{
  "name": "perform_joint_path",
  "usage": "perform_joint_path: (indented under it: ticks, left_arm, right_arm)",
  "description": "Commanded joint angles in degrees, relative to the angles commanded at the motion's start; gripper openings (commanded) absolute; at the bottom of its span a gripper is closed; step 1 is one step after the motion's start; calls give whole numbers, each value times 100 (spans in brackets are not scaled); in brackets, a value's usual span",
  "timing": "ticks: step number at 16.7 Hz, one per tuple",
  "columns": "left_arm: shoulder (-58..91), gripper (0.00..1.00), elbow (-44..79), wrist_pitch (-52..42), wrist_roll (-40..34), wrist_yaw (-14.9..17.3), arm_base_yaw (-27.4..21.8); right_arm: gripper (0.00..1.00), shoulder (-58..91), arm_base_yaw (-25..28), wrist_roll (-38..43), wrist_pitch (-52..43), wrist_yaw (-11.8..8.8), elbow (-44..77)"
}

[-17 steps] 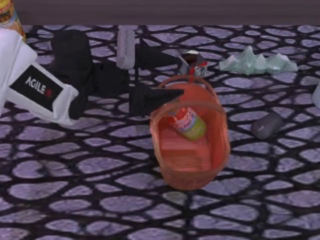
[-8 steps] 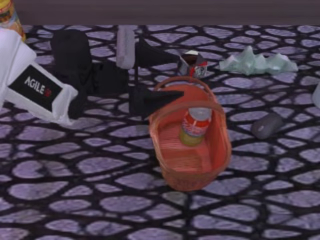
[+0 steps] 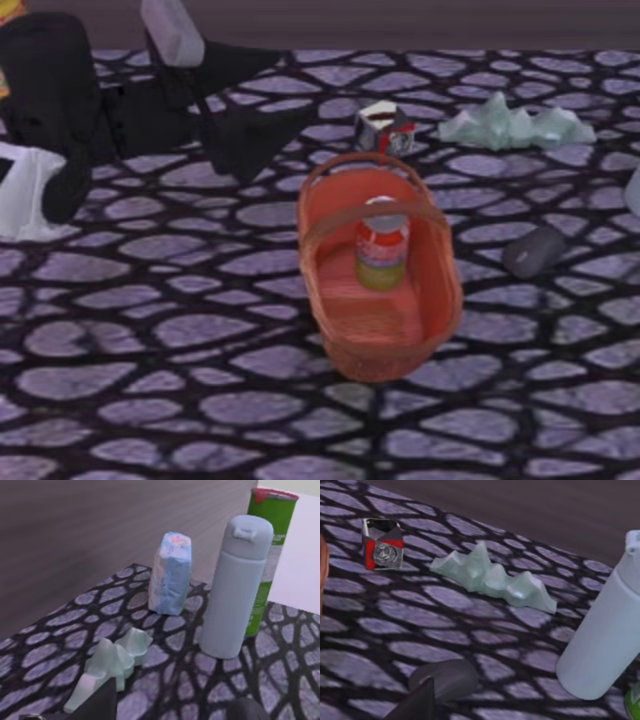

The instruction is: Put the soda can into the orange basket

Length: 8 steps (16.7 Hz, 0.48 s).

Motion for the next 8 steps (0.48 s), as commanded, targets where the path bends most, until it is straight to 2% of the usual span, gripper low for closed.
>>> perform_joint_path:
  ticks: [8]
  left_arm:
    - [-4839,100,-2293,-2173,-178,-2602,747]
  right_arm:
    - [100,4985,1347,-2141,-3250,84,4907]
